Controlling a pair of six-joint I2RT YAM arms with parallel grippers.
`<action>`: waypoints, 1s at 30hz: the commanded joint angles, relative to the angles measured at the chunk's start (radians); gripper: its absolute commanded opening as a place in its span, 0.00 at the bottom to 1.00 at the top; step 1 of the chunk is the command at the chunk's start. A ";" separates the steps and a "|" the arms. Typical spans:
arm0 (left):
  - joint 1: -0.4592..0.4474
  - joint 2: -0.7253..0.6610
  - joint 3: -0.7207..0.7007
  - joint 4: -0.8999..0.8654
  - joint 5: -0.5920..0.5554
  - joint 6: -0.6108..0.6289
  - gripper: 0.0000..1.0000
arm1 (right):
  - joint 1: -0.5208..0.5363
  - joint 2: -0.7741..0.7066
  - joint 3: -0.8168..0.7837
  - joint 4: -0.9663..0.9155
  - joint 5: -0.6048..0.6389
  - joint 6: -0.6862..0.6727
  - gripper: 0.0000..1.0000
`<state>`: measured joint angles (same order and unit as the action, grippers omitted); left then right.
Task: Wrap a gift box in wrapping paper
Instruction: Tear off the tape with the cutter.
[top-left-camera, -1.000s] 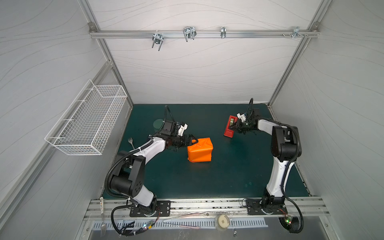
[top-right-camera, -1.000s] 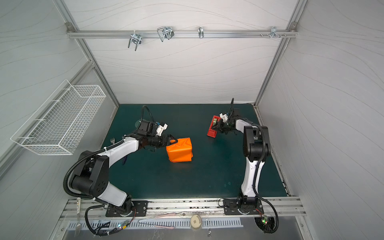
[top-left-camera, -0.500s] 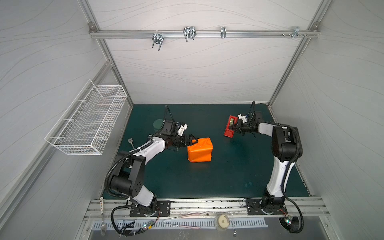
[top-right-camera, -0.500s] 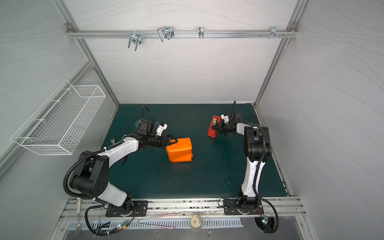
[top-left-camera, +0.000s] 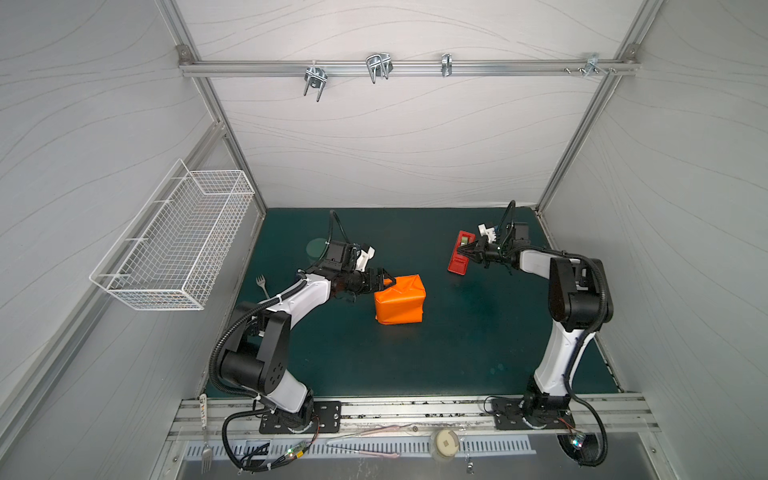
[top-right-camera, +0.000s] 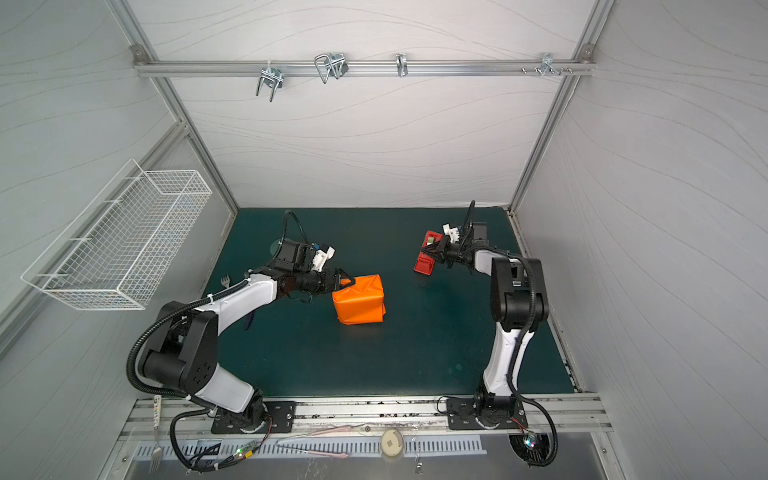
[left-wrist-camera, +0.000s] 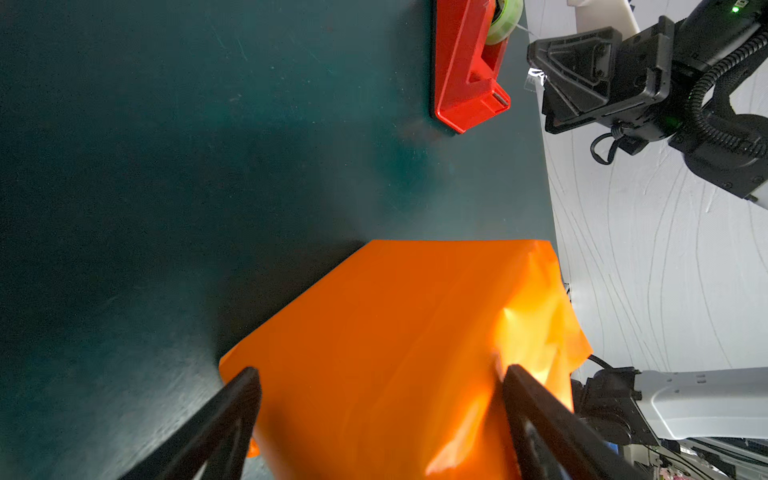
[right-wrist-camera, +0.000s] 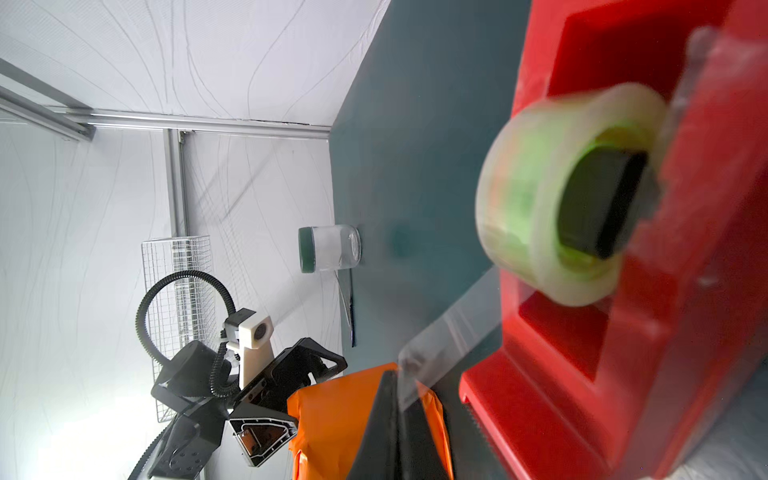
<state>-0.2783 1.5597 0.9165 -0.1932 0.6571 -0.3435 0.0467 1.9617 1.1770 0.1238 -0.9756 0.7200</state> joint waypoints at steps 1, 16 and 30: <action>-0.004 0.031 -0.030 -0.096 -0.078 0.041 0.92 | 0.019 -0.072 -0.051 -0.009 -0.062 -0.027 0.00; -0.001 0.049 -0.026 -0.097 -0.087 0.047 0.92 | 0.056 -0.157 -0.264 0.005 0.070 -0.147 0.00; -0.001 0.049 -0.024 -0.095 -0.081 0.043 0.92 | 0.053 -0.037 -0.224 -0.076 0.231 -0.215 0.00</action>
<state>-0.2756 1.5639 0.9165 -0.1829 0.6468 -0.3359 0.0940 1.9038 0.9501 0.1299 -0.8017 0.5415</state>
